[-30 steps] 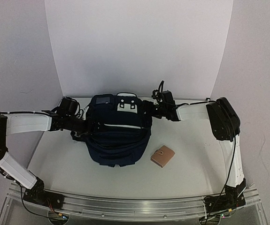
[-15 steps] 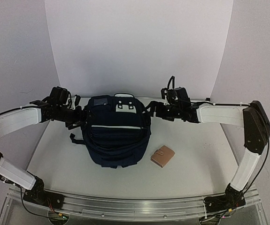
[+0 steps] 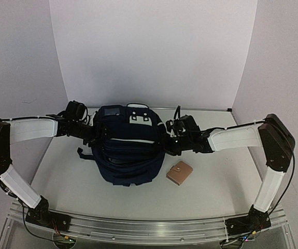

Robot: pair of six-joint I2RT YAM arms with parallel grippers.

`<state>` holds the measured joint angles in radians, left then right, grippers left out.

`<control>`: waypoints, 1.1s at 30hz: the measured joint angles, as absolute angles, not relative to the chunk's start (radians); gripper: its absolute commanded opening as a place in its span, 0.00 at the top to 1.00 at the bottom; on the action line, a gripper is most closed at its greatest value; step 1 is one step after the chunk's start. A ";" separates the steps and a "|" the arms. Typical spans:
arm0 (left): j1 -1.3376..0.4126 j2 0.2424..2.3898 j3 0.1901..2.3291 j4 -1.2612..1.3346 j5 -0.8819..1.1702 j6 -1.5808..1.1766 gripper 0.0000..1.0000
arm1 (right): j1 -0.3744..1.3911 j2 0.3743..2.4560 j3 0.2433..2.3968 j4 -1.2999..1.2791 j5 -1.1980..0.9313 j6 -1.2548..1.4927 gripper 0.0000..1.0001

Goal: Pack the student bag
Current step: Adjust the student bag at the center of the board.

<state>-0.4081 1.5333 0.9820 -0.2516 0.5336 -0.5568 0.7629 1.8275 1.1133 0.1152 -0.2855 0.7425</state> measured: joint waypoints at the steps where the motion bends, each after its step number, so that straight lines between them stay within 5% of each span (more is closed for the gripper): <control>1: -0.419 1.534 0.982 -0.239 0.538 -0.554 0.35 | 0.762 1.835 1.113 0.123 -0.280 0.748 0.77; 8: -0.532 1.559 0.982 -0.191 0.549 -0.553 0.33 | 0.674 1.921 1.178 0.149 -0.273 0.721 0.83; 16: -0.583 1.479 0.982 -0.272 0.523 -0.533 0.14 | 0.537 1.993 1.337 0.171 -0.264 0.596 0.36; 20: -0.569 1.368 0.982 -0.332 0.463 -0.503 0.11 | 0.526 1.961 1.344 0.138 -0.229 0.546 0.26; 27: -0.449 1.302 0.945 -0.343 0.443 -0.440 0.21 | 0.546 1.787 1.219 0.094 -0.293 0.617 0.20; 33: -0.416 1.344 0.871 -0.283 0.456 -0.426 0.24 | 0.604 1.689 1.125 0.137 -0.388 0.766 0.42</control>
<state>-0.4159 1.3436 0.8708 -0.2832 0.4564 -0.4265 0.6041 1.6891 1.1249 0.1373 -0.3876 0.7663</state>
